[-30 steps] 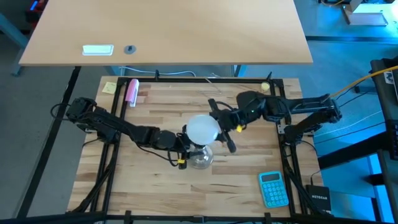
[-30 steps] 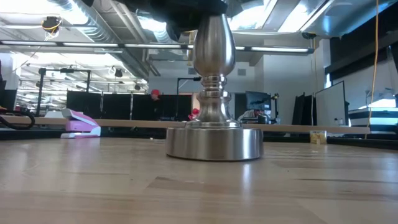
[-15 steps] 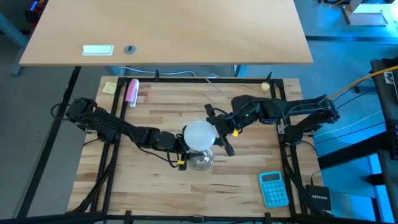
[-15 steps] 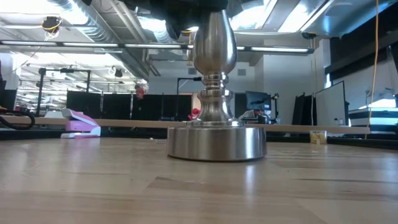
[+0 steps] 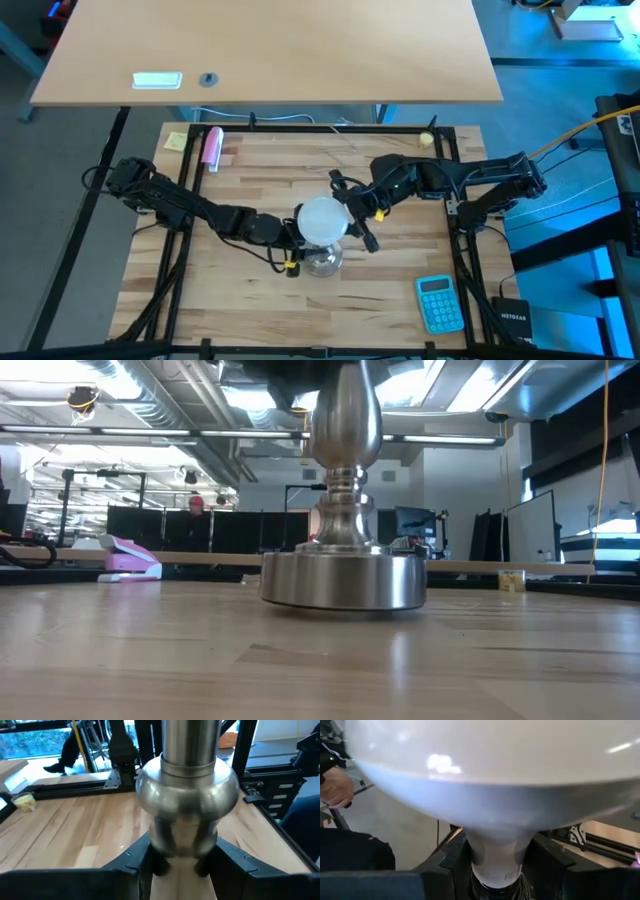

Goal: Screw lightbulb
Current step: Insert the light bulb into the lamp

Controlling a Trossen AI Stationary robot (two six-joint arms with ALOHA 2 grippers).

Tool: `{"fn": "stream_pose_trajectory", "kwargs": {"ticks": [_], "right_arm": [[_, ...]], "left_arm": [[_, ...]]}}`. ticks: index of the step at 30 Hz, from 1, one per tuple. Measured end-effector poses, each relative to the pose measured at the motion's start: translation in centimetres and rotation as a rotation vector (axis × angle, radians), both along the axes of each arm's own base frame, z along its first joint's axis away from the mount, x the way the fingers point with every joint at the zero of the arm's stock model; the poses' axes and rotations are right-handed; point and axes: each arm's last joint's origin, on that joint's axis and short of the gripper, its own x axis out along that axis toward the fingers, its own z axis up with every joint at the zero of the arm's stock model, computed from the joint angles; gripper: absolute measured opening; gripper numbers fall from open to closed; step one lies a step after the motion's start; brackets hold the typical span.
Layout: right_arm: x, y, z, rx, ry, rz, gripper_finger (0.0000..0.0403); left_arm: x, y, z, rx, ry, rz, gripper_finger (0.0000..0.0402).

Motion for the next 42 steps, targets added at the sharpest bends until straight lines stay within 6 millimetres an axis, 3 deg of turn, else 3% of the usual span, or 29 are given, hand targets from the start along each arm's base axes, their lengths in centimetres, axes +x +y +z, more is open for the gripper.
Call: {"fn": "stream_pose_trajectory", "kwargs": {"ticks": [12, 21, 35, 42], "right_arm": [[-0.1, 1.1, -0.3, -0.154, -0.001, -0.351, 0.0156], [0.1, 1.2, -2.3, -0.006, 0.044, -0.663, 0.0156], [0.4, 3.5, -4.5, 0.024, -0.057, -0.904, 0.0156], [1.0, 4.1, -4.9, 0.01, -0.066, -0.886, 0.0156]], "left_arm": [[-0.2, 0.5, 0.0, 0.052, -0.017, 0.294, 0.0127], [-0.4, 0.5, -0.1, 0.008, -0.028, 0.374, 0.0126], [-0.3, 0.6, -0.4, -0.061, -0.044, 0.476, 0.0124], [-0.3, 0.6, -0.5, -0.06, -0.037, 0.473, 0.0129]]}}
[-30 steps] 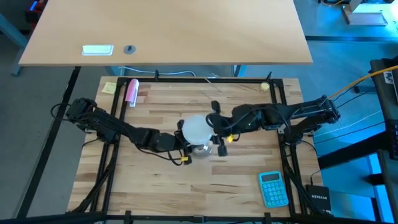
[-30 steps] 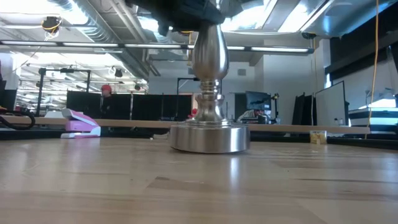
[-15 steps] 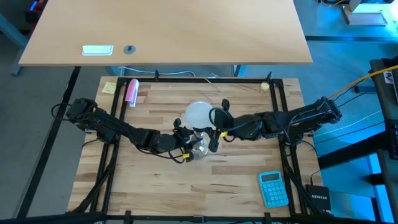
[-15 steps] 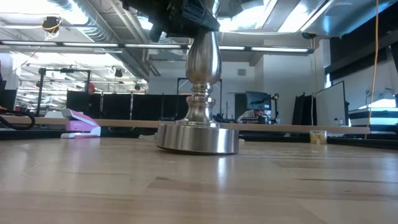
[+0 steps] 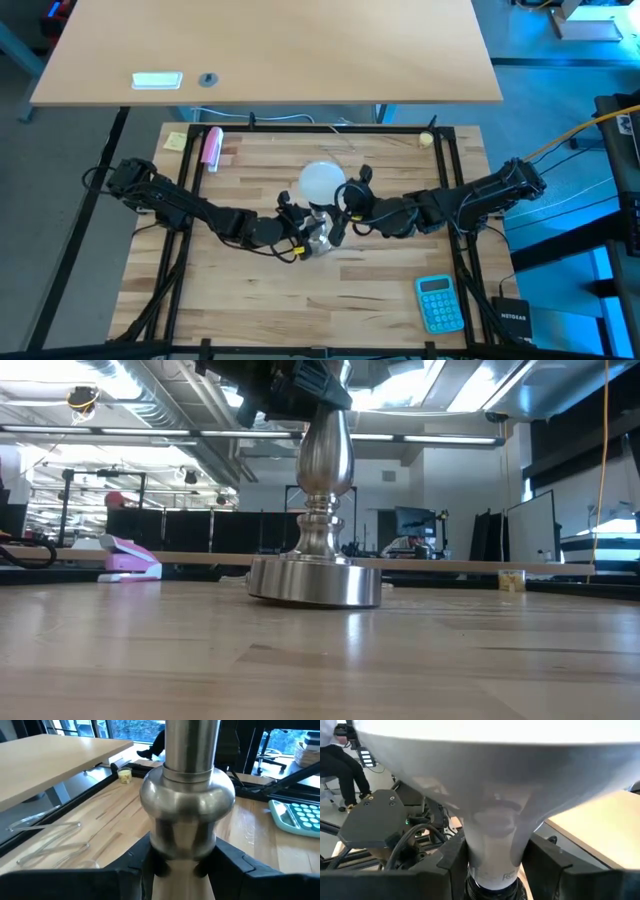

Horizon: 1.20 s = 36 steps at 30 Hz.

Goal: Screw lightbulb
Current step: Insert the light bulb into the lamp

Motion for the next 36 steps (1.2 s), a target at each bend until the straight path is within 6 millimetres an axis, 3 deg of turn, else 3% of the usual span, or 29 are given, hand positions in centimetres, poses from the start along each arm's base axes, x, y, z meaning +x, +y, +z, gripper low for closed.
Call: {"fn": "stream_pose_trajectory", "kwargs": {"ticks": [6, 11, 15, 21, 26, 30, 36], "right_arm": [[-0.2, 0.0, 0.3, -0.004, 0.005, 0.057, 0.0156], [-0.5, 0.0, 0.7, -0.003, 0.006, 0.109, 0.0156], [-0.6, 0.1, 0.9, -0.015, 0.014, 0.171, 0.0156], [-0.6, 0.3, 0.9, -0.009, 0.018, 0.229, 0.0156], [-0.6, 0.4, 0.9, -0.015, 0.023, 0.257, 0.0156], [-0.6, 0.4, 0.9, -0.022, 0.023, 0.259, 0.0156], [-0.6, 0.5, 0.9, -0.015, 0.021, 0.289, 0.0156]], "left_arm": [[0.0, 0.0, 0.6, -0.012, -0.022, -0.006, 0.022], [-0.7, -0.4, 1.2, -0.013, 0.001, -0.081, 0.0257], [-1.7, -0.5, 2.0, 0.001, 0.041, -0.133, 0.0262], [-1.5, 0.3, 0.2, 0.038, 0.113, -0.254, 0.0264], [-1.3, 2.6, -0.9, 0.043, 0.158, -0.364, 0.0262], [-1.2, 5.1, -2.3, -0.07, 0.129, -0.519, 0.0247], [-1.6, 6.4, -3.2, -0.032, 0.074, -0.651, 0.0225]]}}
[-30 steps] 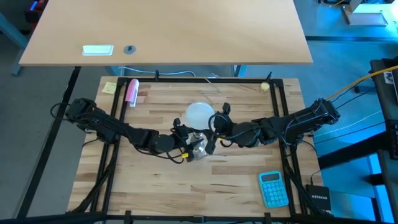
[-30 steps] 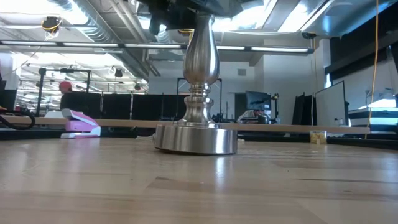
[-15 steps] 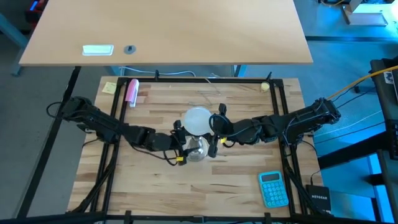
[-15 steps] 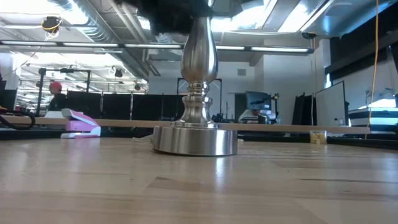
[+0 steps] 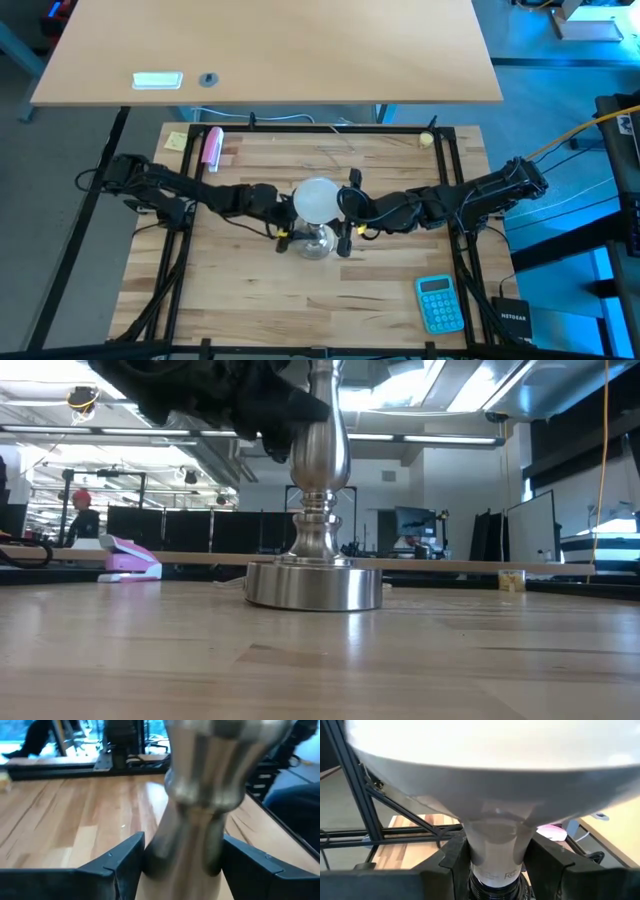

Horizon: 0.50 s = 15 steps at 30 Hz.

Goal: Screw lightbulb
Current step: Insert the light bulb into the lamp

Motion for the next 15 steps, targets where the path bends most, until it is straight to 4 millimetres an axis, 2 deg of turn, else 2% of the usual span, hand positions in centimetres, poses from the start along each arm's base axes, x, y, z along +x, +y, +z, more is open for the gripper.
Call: {"fn": "stream_pose_trajectory", "kwargs": {"ticks": [8, 12, 15], "right_arm": [[0.0, 0.0, 0.0, 0.004, 0.002, 0.014, 0.0156], [0.0, 0.1, 0.0, 0.004, 0.005, 0.018, 0.0156], [0.0, 0.0, -0.1, 0.0, 0.008, 0.006, 0.0156]], "left_arm": [[0.8, 1.2, -0.6, 0.027, -0.089, -0.16, 0.0222], [1.3, 1.1, -1.2, 0.044, -0.114, -0.184, 0.0208], [1.5, 1.2, -1.4, 0.033, -0.105, -0.136, 0.0188]]}}
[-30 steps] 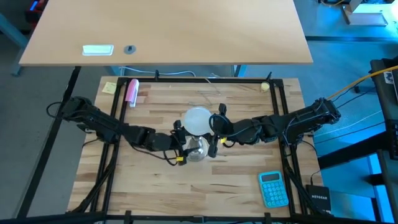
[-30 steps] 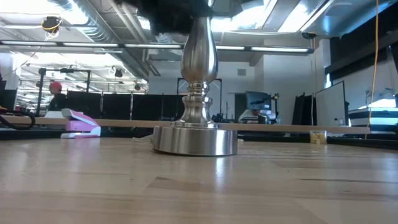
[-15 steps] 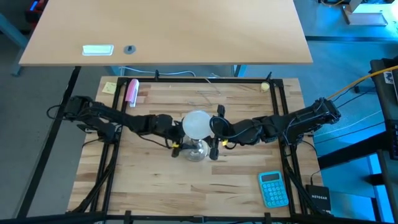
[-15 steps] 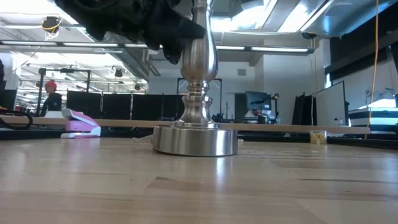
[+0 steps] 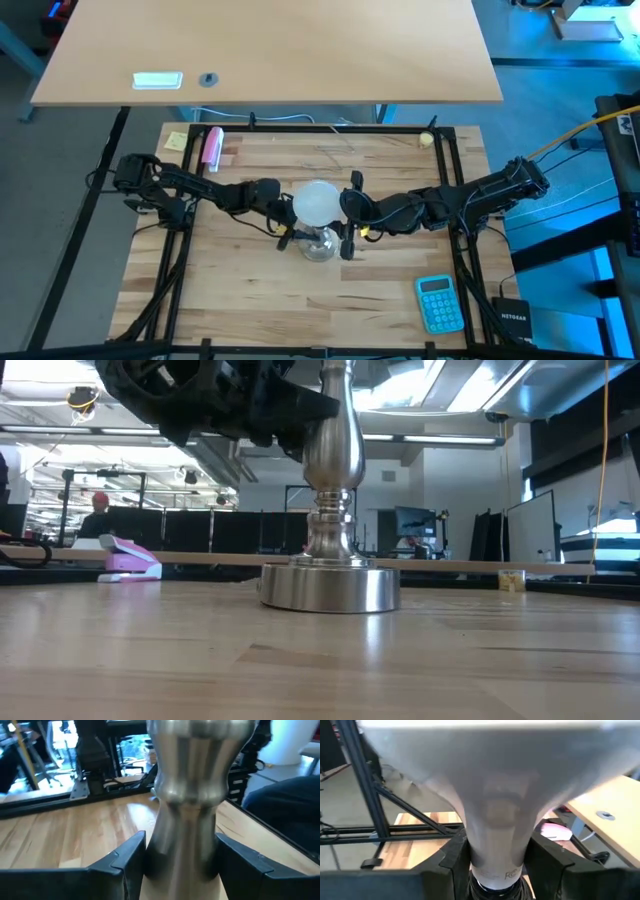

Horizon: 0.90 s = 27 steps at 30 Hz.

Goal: Screw lightbulb
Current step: Insert the light bulb into the lamp

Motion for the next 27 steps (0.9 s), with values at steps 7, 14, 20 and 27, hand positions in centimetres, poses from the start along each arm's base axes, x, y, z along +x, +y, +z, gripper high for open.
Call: {"fn": "stream_pose_trajectory", "kwargs": {"ticks": [7, 14, 20, 27], "right_arm": [[0.0, 0.0, 0.2, -0.002, 0.002, -0.005, 0.0156], [0.0, 0.1, 0.5, -0.002, 0.003, 0.026, 0.0156], [0.0, 0.1, 0.6, 0.001, -0.005, 0.036, 0.0156], [0.0, 0.1, 0.6, 0.0, -0.004, 0.034, 0.0156]], "left_arm": [[0.0, -0.6, 0.2, -0.098, 0.041, 0.097, 0.0183], [0.0, -1.3, 0.3, -0.093, 0.036, 0.093, 0.0187], [-0.2, -1.2, 0.4, -0.099, 0.048, 0.089, 0.0325], [0.1, -1.4, 1.8, -0.041, -0.03, 0.013, 0.0338]]}}
